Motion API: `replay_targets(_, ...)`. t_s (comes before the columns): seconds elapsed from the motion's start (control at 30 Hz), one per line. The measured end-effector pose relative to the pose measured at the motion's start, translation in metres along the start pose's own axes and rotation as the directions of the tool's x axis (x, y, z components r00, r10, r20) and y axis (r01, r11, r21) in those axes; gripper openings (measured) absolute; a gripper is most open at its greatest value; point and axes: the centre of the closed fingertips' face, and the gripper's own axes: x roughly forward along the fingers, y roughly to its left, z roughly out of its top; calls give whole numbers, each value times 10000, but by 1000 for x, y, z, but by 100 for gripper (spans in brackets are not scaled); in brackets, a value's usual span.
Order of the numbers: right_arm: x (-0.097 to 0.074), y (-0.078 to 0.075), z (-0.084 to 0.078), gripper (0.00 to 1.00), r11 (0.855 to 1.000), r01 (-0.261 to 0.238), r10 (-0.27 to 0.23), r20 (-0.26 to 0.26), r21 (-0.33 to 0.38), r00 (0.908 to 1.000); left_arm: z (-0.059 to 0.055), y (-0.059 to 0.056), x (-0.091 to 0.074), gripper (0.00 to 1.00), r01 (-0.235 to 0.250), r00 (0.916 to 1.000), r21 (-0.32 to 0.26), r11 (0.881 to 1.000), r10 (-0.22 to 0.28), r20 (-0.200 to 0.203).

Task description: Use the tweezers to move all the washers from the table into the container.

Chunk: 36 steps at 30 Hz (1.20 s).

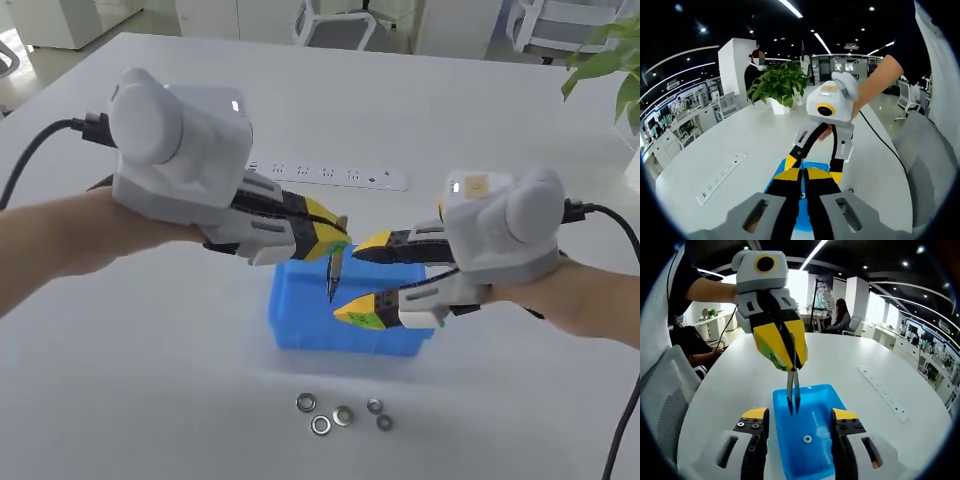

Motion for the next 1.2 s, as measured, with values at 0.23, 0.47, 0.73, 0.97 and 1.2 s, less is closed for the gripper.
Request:
replay_targets(0.23, -18, 10, -3, 61, 9972, 582, -588, 95, 468, 9982, 12, -14, -9, 6, 9, 9999, 261, 9997, -13, 142)
replay_targets(0.47, -39, 28, -15, 68, 9869, 1011, -1014, -35, 1260, 9948, 5, -29, -23, 6, -142, 9998, 82, 9999, 141, 110)
replay_targets(0.73, -54, 48, -25, 70, 9824, 1165, -1149, -194, 1461, 9932, -4, -51, -33, 6, -97, 9999, -129, 9999, 97, 49)
replay_targets(0.97, -60, 65, -36, 72, 9816, 1214, -1162, -431, 1476, 9923, -13, -63, -33, 6, -40, 10000, -320, 9995, 39, -21)
replay_targets(1.2, -71, 73, -47, 77, 9737, 1562, -1475, -638, 1659, 9870, -22, -77, -31, 6, 16, 10000, -546, 9985, -10, 98)
